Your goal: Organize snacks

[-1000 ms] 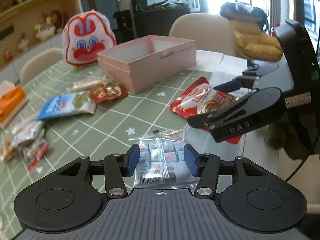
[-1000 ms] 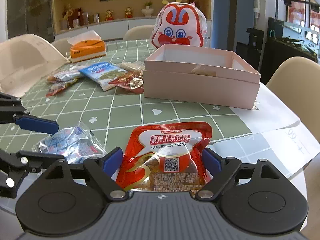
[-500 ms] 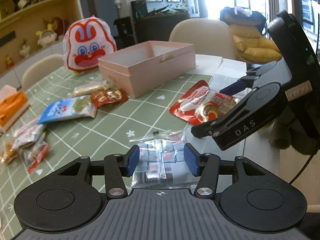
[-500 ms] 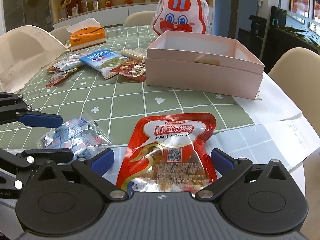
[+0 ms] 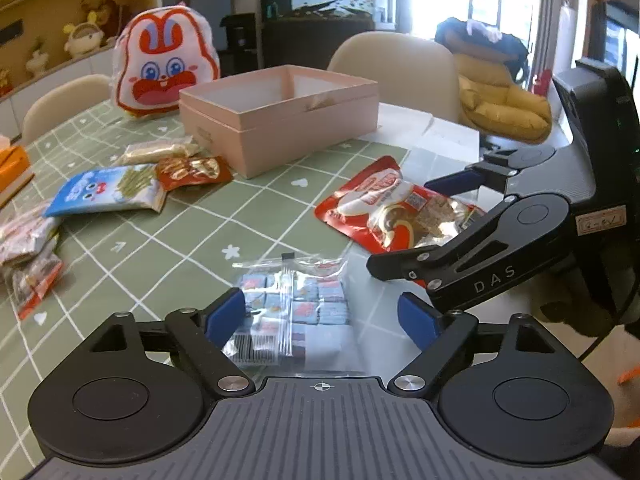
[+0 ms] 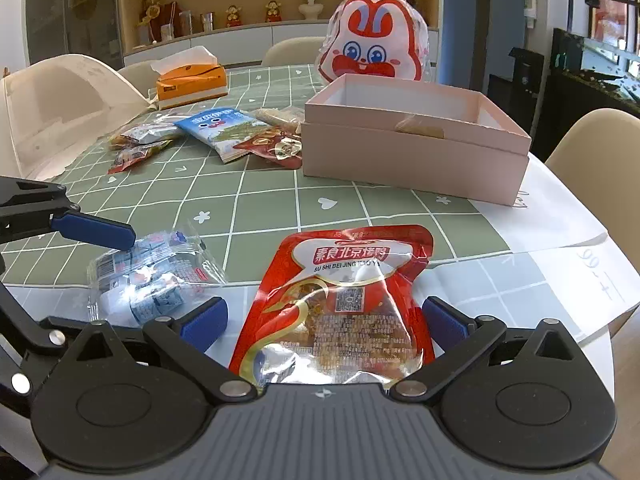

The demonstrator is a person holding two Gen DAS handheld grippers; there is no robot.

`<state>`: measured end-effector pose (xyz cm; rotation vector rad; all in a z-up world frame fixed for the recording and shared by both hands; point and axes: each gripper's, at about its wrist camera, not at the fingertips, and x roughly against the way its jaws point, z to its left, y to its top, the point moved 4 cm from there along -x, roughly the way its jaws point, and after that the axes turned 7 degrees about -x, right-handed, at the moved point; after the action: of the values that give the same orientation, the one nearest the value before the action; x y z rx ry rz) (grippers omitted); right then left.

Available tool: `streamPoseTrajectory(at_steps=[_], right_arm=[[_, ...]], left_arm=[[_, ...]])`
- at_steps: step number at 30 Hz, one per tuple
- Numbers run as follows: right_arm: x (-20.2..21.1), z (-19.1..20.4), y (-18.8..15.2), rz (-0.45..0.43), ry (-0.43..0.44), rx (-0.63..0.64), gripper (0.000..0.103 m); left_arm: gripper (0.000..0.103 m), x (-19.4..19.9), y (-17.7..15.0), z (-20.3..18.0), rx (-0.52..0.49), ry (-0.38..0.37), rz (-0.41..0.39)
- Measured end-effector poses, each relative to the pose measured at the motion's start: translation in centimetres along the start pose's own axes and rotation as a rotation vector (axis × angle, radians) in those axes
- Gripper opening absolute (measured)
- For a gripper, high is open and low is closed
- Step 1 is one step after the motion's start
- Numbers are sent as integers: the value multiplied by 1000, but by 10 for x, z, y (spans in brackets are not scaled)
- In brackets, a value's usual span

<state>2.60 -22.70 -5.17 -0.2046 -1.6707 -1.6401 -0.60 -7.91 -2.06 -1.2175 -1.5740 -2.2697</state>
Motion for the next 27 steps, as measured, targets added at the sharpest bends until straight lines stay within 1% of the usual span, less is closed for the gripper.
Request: streamPoseTrajectory(at_steps=[2, 4, 5, 8, 11, 13, 15, 17, 18, 20, 21, 23, 25, 26, 27], right_arm=[[1, 1, -1, -6, -5, -2, 103], [1, 1, -1, -11, -10, -6, 103], [1, 1, -1, -12, -12, -9, 103], [2, 1, -2, -17, -20, -15, 103], [2, 1, -3, -23, -32, -24, 103], [2, 1, -2, -26, -41, -31, 101], [2, 2, -2, -33, -51, -32, 95], [3, 3, 0, -31, -45, -24, 88], [2, 4, 2, -25, -38, -18, 82], [2, 6, 6, -11, -20, 4, 78], [2, 8, 8, -7, -24, 27, 77], [6, 10, 11, -24, -36, 63, 75], [10, 8, 16, -37, -30, 70, 73], [13, 5, 20, -41, -24, 62, 54], [17, 1, 26, -57, -35, 50, 44]], left_arm=[[84, 0, -2, -1, -34, 44, 5], [83, -2, -7, 4, -40, 94, 21], [85, -3, -8, 8, -20, 87, 30], [84, -6, -12, 22, 79, 24, 37], [82, -6, -11, 27, 102, -5, 6], [70, -5, -10, 28, 108, -17, -7], [69, -5, -8, 28, 118, -20, 7], [68, -5, -7, 26, 111, -29, 9], [67, -4, -7, 25, 104, -34, 8], [66, -3, -6, 24, 100, -46, -3], [66, -2, -6, 24, 106, -57, -10], [66, 0, -4, 27, 115, -68, -27], [66, 3, 2, 31, 115, -60, -53], [65, 5, 5, 34, 119, -58, -68], [65, 7, 11, 37, 125, -62, -87]])
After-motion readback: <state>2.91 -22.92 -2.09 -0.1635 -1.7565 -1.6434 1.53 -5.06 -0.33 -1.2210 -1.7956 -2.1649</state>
